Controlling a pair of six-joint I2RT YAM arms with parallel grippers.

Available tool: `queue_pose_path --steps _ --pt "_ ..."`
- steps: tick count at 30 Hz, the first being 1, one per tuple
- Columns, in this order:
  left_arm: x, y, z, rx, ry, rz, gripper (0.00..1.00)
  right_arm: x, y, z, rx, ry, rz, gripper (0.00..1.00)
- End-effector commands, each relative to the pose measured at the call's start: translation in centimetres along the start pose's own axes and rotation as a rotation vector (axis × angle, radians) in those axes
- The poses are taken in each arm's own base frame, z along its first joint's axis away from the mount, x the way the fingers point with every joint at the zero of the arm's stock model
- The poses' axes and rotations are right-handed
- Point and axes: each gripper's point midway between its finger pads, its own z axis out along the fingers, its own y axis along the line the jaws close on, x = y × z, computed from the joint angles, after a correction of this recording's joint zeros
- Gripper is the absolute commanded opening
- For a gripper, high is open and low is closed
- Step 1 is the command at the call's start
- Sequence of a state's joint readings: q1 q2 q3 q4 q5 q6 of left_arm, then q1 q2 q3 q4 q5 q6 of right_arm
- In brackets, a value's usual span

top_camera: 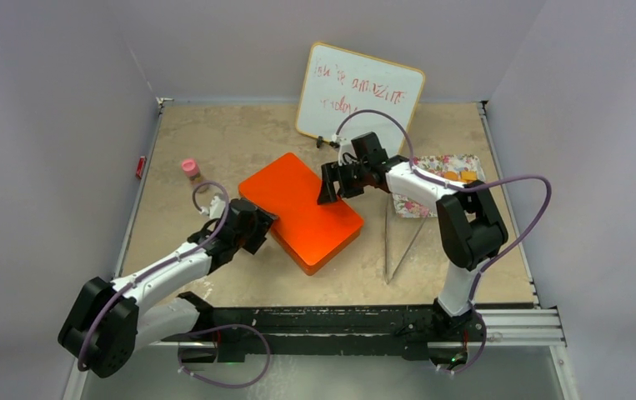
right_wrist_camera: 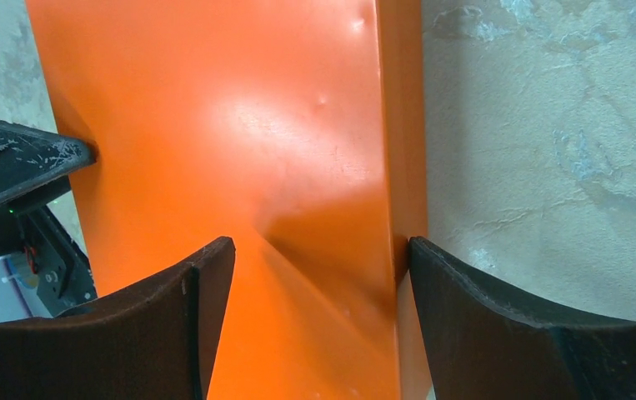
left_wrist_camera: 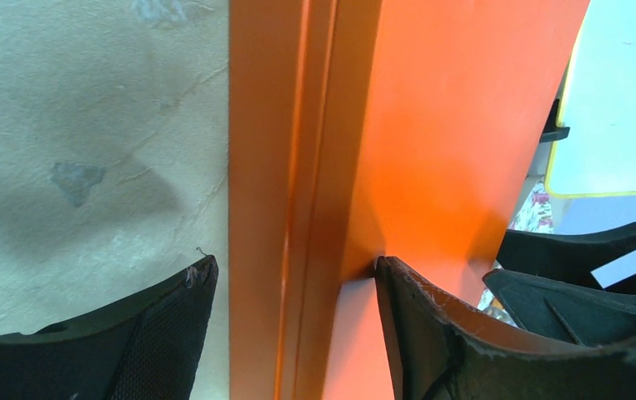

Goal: Pack the cookies

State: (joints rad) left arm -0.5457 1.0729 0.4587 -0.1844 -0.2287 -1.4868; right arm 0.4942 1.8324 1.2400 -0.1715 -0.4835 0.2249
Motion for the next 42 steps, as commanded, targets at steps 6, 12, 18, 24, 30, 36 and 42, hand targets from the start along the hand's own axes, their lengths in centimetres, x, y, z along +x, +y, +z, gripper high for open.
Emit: queue_pose_path --steps 6,12,18,24,30,36,42 --pt "1.1 -4.2 -0.3 0.164 0.065 0.018 0.60 -2.0 2.5 -0.3 0.000 -0.033 -0.088 0.79" --pt "1.0 -4.3 -0.7 0.197 0.060 -0.005 0.44 -2.3 2.2 -0.1 0.020 -0.037 -0.090 0.79" --pt "1.5 -1.3 -0.3 0.141 0.074 -0.048 0.35 -2.0 1.7 0.0 0.041 -0.034 -0.084 0.79" --pt "1.8 1.1 0.2 0.074 0.076 -0.076 0.31 -0.6 1.5 0.4 0.029 0.003 -0.052 0.80" --pt "1.9 4.7 0.3 -0.069 0.065 -0.132 0.35 -1.4 1.3 -0.1 0.053 -0.030 -0.047 0.81" --pt "-1.1 1.8 -1.2 0.047 -0.047 -0.100 0.57 -2.0 1.6 -1.1 0.048 -0.066 -0.037 0.83" --pt "-5.3 -0.9 -1.9 0.130 -0.112 -0.079 0.66 -1.8 1.7 -1.6 0.044 -0.072 -0.031 0.83"
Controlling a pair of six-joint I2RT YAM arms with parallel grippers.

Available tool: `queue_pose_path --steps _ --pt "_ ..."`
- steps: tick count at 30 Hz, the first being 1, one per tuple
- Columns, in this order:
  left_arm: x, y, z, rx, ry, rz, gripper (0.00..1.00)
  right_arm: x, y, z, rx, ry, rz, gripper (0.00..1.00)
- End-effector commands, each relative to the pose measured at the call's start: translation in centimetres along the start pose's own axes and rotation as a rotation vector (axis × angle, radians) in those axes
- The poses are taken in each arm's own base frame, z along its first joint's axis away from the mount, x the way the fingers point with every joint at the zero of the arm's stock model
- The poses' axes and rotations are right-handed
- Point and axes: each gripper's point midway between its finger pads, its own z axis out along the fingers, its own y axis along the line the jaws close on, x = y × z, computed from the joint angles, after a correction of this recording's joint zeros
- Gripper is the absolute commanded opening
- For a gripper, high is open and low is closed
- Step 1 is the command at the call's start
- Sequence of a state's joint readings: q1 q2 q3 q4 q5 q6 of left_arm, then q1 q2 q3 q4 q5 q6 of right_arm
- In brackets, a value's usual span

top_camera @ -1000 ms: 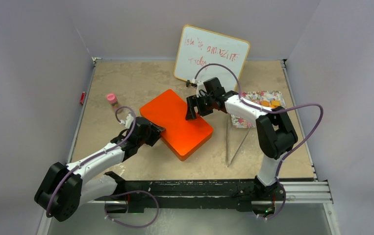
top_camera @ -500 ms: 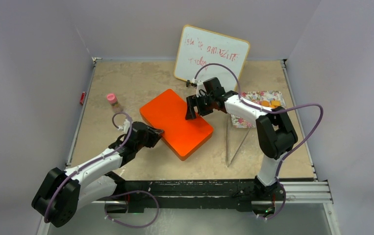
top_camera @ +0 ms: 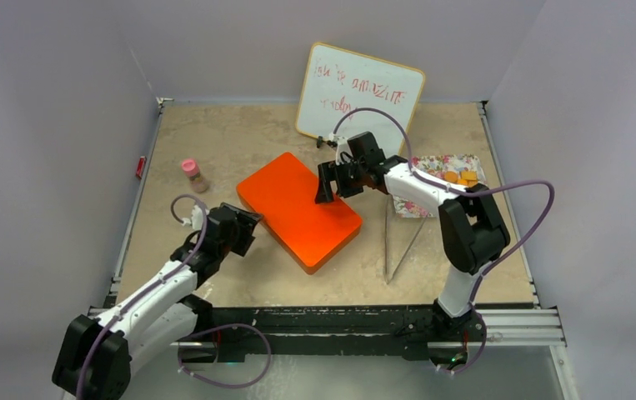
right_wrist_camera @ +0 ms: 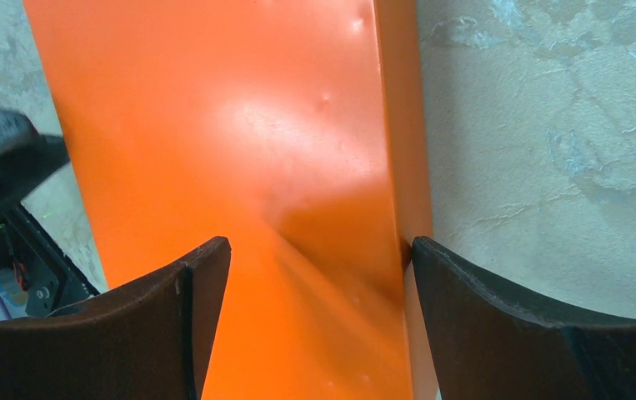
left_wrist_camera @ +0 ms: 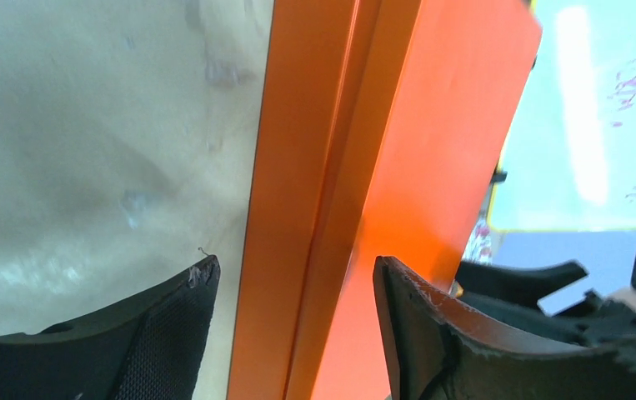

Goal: Pack the cookies

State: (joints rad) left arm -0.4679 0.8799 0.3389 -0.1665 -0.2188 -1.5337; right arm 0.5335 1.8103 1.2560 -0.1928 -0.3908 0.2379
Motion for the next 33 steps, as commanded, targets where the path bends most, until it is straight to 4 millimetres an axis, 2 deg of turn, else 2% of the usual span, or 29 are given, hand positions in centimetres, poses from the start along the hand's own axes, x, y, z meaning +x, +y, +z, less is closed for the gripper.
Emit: queue_pose_path --steps 1,6,12,15,24,28,33 --pt "-3.3 -2.9 -0.1 0.085 -0.048 0.036 0.66 -1.2 1.0 -1.5 -0.020 -0.054 -0.005 0.83" --pt "-5.4 -5.5 0.4 0.143 -0.076 0.087 0.67 -0.9 0.9 -1.6 -0.016 -0.051 -0.002 0.83" --pt "-8.3 -6.9 1.8 0.162 -0.083 0.068 0.67 -0.7 0.8 -1.7 -0.011 -0.045 -0.001 0.83" --pt "-9.5 -6.8 2.5 0.155 -0.101 0.058 0.65 -0.5 0.8 -1.7 -0.009 -0.041 -0.001 0.83" --pt "-8.6 -4.8 5.5 0.093 -0.024 0.049 0.55 0.2 0.6 -2.0 0.001 -0.033 0.008 0.83" --pt "-8.6 -2.4 6.3 0.032 -0.030 0.028 0.46 0.7 0.5 -2.0 0.004 -0.026 0.016 0.83" --pt "-8.0 0.8 6.8 -0.041 -0.015 -0.012 0.38 1.8 0.1 -1.9 0.011 -0.009 0.027 0.82"
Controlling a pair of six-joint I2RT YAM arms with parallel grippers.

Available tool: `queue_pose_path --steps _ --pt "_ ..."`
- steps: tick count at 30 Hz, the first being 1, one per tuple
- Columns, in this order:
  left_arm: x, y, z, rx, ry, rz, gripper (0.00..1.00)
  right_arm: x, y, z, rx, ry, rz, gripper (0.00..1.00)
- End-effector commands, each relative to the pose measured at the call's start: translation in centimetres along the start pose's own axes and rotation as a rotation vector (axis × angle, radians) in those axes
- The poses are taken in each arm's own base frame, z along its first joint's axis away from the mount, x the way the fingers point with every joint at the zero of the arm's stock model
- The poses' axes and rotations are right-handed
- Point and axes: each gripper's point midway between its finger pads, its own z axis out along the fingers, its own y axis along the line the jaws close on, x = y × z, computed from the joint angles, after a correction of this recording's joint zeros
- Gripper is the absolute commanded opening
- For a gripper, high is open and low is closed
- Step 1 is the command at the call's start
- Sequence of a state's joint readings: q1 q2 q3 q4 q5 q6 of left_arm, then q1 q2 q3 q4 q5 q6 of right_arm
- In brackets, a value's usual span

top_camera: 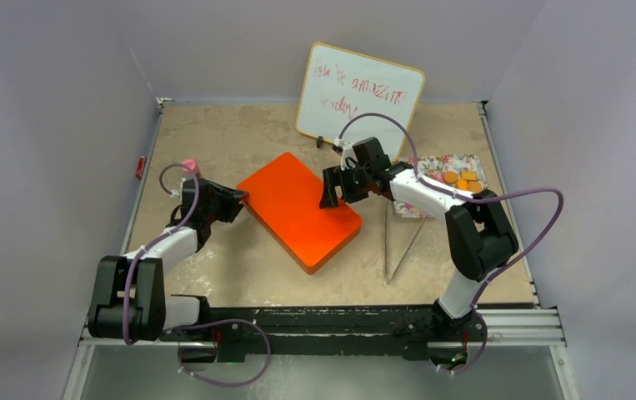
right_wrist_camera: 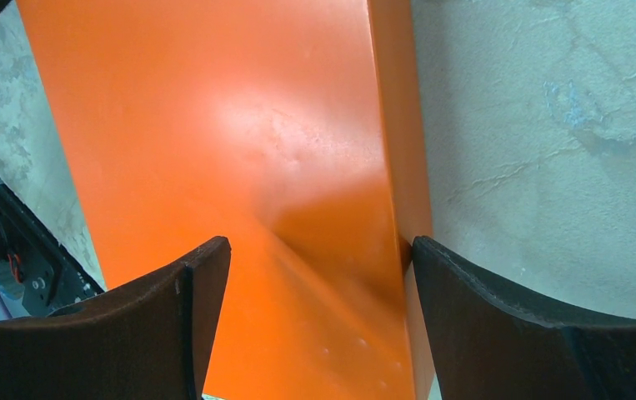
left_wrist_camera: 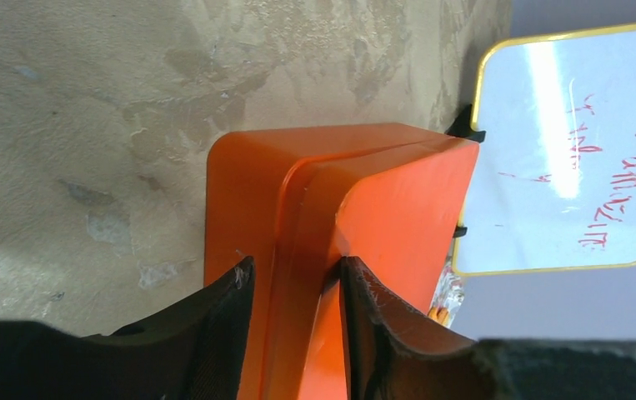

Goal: Pack the cookies

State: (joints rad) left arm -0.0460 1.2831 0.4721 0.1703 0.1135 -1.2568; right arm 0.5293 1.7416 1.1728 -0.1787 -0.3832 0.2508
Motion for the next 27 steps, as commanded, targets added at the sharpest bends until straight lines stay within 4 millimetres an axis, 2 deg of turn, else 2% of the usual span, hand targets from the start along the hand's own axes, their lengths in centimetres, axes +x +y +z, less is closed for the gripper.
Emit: queue_pose_path --steps 1,10,14,17,21,27 --pt "0.4 4.2 0.6 -0.111 0.000 -0.031 0.36 0.6 0.2 -0.7 0.003 -0.002 0.013 0.82" --pt "2.3 9.8 0.0 -0.280 0.025 -0.121 0.23 2.6 -0.4 -0.7 0.010 0.022 0.032 0.81" --pt "2.0 10.9 -0.6 -0.331 -0.005 -0.127 0.19 3.2 -0.4 -0.7 0.006 0.024 0.039 0.81" --pt "1.6 12.3 -1.5 -0.423 -0.031 -0.135 0.12 3.3 -0.4 -0.7 0.005 0.022 0.044 0.81" --pt "0.9 12.7 -2.4 -0.519 -0.043 -0.093 0.12 3.1 -0.3 -1.1 0.006 0.008 0.040 0.80" --pt "0.2 12.7 -3.0 -0.567 -0.042 -0.018 0.14 3.3 -0.1 -1.9 0.014 -0.006 0.038 0.80"
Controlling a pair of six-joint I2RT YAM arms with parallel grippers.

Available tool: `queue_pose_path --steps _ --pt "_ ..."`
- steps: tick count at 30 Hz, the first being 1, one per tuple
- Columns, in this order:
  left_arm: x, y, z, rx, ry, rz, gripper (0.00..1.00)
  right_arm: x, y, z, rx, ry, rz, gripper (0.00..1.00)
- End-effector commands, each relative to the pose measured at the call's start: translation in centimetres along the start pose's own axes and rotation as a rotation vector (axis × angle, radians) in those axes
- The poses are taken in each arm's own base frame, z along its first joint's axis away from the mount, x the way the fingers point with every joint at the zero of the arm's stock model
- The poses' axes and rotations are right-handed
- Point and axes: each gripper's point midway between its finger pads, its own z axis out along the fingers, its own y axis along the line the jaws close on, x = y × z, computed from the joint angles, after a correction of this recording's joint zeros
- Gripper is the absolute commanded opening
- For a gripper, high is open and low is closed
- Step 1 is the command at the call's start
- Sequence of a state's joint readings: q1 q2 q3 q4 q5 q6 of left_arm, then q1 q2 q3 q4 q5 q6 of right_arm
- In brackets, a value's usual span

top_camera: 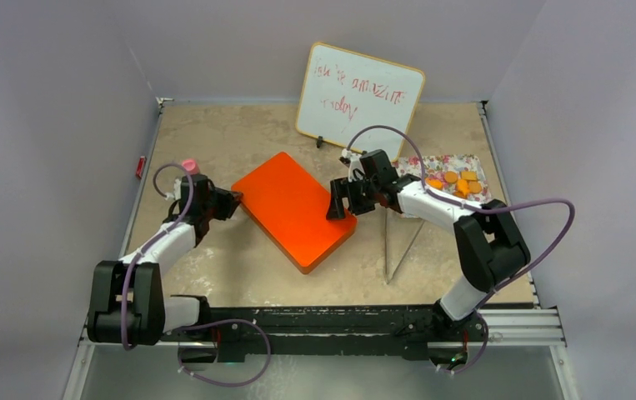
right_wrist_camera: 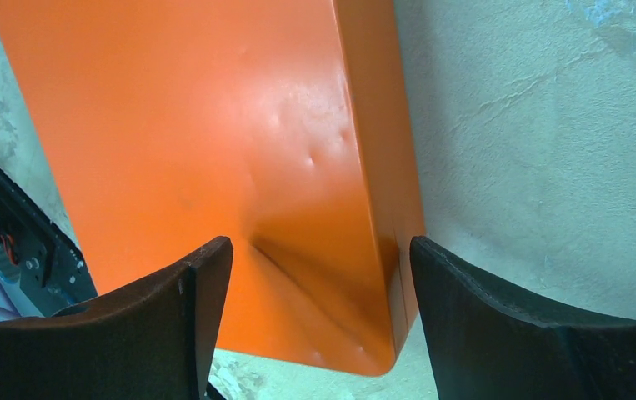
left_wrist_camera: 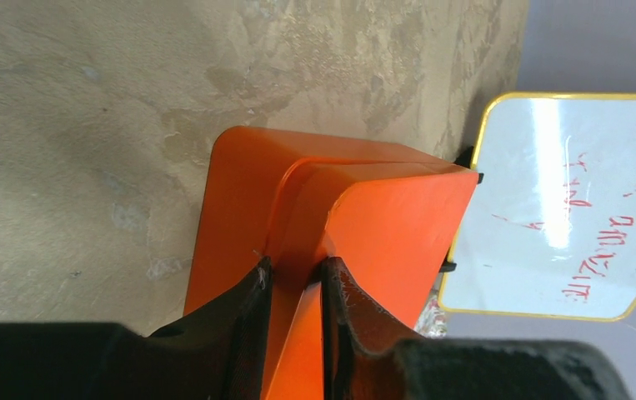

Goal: Pack the cookies

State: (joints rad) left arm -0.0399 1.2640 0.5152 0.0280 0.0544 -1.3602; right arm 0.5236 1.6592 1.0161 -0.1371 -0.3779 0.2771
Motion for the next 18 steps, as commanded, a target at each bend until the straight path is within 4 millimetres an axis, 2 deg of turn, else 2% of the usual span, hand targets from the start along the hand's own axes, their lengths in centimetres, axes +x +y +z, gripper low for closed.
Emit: queue_pose_path --steps 1,5,8,13,15,18 --pt "-0.3 12.2 -1.4 -0.469 -0.030 0.110 0.14 -0.3 0.7 -1.1 -0.003 -0.030 -0.004 0.80" --pt "0.8 12.6 -1.5 -0.469 0.025 0.133 0.15 -0.5 1.2 -1.5 -0.023 -0.039 0.002 0.80" --pt "2.5 12.6 -1.6 -0.455 0.059 0.140 0.15 -0.6 2.3 -2.3 -0.057 -0.046 0.013 0.80" --pt "6.0 10.7 -1.7 -0.363 0.106 0.108 0.16 -2.8 2.2 -4.5 0.009 -0.162 0.009 0.81" --pt "6.1 9.7 -2.1 -0.336 0.101 0.089 0.16 -3.6 2.2 -5.6 0.032 -0.216 0.010 0.82" --pt "4.9 7.8 -3.0 -0.298 0.046 0.111 0.19 -4.5 2.7 -7.2 0.044 -0.270 -0.002 0.83"
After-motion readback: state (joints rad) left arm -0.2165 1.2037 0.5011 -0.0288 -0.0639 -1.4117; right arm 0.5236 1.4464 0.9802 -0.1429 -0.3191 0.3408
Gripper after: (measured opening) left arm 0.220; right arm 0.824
